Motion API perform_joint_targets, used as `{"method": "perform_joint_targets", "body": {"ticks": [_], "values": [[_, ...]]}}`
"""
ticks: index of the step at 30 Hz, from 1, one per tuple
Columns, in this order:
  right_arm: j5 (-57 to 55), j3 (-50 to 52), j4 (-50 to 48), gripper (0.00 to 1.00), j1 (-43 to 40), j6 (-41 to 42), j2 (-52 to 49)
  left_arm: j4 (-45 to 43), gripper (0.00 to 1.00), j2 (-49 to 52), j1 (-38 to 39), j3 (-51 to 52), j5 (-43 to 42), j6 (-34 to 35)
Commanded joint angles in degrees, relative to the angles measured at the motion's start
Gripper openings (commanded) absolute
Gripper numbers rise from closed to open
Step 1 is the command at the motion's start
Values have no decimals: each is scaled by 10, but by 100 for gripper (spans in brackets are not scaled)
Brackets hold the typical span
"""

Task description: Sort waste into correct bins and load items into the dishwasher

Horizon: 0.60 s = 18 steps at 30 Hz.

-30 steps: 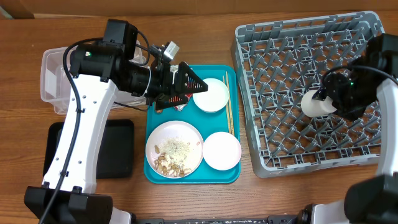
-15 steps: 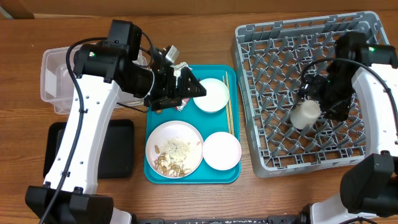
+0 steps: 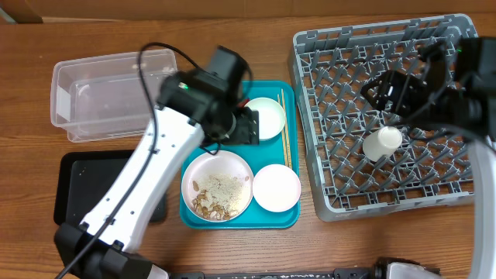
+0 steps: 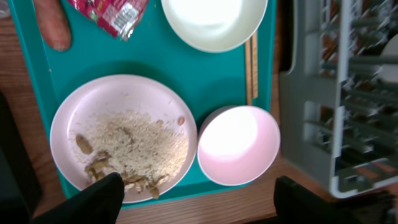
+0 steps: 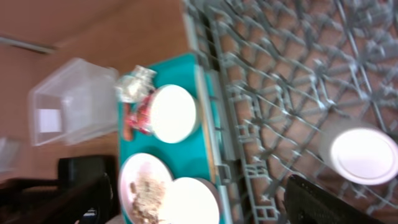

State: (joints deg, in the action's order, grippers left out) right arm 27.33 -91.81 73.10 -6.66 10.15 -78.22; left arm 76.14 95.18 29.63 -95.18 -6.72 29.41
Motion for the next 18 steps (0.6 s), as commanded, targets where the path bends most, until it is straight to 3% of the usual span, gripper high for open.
{"method": "perform_joint_targets", "body": {"ticks": [1, 9, 18], "values": [[28, -13, -4, 92, 4, -12, 29, -2, 71, 14, 36, 37, 53, 24], [28, -12, 4, 92, 4, -12, 27, -117, 66, 41, 115, 165, 52, 23], [28, -12, 7, 92, 4, -12, 22, -182, 57, 112, 143, 175, 137, 16]]}}
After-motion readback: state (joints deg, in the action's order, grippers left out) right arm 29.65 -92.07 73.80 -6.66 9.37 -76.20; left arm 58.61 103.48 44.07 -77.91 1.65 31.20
